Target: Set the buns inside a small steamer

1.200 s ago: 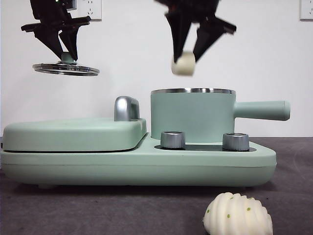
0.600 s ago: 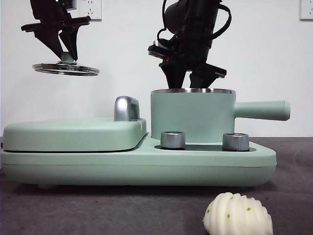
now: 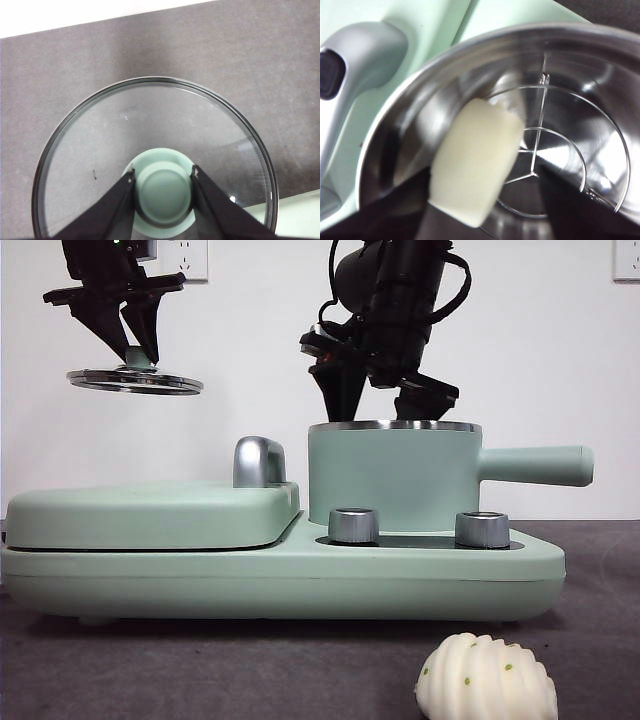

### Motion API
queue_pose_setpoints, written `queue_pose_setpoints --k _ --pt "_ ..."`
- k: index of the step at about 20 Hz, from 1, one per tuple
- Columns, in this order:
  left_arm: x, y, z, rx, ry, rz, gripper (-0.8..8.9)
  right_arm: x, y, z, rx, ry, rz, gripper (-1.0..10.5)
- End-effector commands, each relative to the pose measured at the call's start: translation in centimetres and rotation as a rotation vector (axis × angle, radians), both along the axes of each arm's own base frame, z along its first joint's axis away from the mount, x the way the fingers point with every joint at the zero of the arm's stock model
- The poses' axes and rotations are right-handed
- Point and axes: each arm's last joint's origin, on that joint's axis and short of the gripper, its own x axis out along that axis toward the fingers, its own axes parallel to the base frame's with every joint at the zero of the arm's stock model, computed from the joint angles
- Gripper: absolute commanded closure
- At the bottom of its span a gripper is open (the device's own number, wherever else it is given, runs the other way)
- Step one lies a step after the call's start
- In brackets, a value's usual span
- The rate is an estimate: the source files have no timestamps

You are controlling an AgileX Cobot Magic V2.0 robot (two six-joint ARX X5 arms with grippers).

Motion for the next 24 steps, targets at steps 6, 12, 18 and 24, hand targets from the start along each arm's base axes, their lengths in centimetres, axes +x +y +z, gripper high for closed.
queue_pose_setpoints --k 6,12,18,24 --pt "0.4 -0.1 0.5 -0.021 -0.043 0.012 7.95 -0.5 -0.1 2.4 0.013 -0.02 -0.003 5.7" --pt "0.4 -0.1 0.5 -0.023 -0.042 0.015 7.95 -0.9 -0.4 5.9 0.077 -0.11 -0.031 5.4" --pt "0.4 -0.1 0.5 -0.024 -0.036 0.016 7.95 -7.4 -2.6 12.0 0.107 -0.219 -0.032 5.4" --pt "0.4 -0.3 0.5 -0.024 -0.036 0.01 7.95 -19.3 -6.1 10.5 0.026 -0.157 0.039 5.4"
